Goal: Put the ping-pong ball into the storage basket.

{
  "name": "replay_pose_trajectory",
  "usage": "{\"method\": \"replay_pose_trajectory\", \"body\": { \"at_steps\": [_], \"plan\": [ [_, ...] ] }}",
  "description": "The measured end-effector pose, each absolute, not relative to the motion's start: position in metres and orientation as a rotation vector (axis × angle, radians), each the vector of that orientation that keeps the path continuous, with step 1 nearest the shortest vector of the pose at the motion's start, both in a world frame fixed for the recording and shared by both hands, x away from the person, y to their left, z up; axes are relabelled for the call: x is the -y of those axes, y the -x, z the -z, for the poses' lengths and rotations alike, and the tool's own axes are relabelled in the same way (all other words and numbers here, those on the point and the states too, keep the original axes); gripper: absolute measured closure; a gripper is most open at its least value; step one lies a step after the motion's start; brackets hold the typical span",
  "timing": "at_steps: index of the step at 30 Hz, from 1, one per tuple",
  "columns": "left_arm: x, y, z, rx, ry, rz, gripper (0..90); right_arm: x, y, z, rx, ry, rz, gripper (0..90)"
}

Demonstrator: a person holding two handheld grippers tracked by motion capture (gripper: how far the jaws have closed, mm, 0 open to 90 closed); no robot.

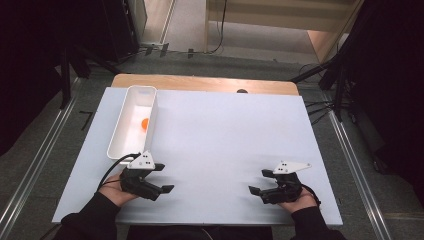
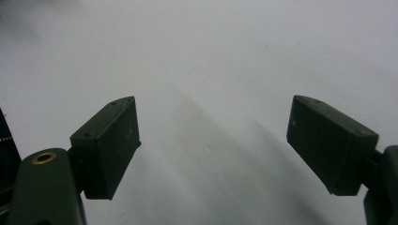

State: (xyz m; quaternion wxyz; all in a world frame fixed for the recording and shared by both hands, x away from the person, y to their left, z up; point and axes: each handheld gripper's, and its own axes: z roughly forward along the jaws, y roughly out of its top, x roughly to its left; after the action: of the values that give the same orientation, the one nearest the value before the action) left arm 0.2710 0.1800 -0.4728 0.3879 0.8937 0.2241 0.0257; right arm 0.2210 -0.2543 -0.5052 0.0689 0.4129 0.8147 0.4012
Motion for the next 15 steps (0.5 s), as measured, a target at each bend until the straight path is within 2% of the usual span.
{"method": "replay_pose_trajectory", "body": {
  "at_steps": [15],
  "plan": [
    [-0.1799,-0.2712,0.4736,-0.570,-2.279,-0.063,20.6,0.2538,-0.2207,0.5053,-2.457,-1.247,-1.209,15.9]
  ]
}}
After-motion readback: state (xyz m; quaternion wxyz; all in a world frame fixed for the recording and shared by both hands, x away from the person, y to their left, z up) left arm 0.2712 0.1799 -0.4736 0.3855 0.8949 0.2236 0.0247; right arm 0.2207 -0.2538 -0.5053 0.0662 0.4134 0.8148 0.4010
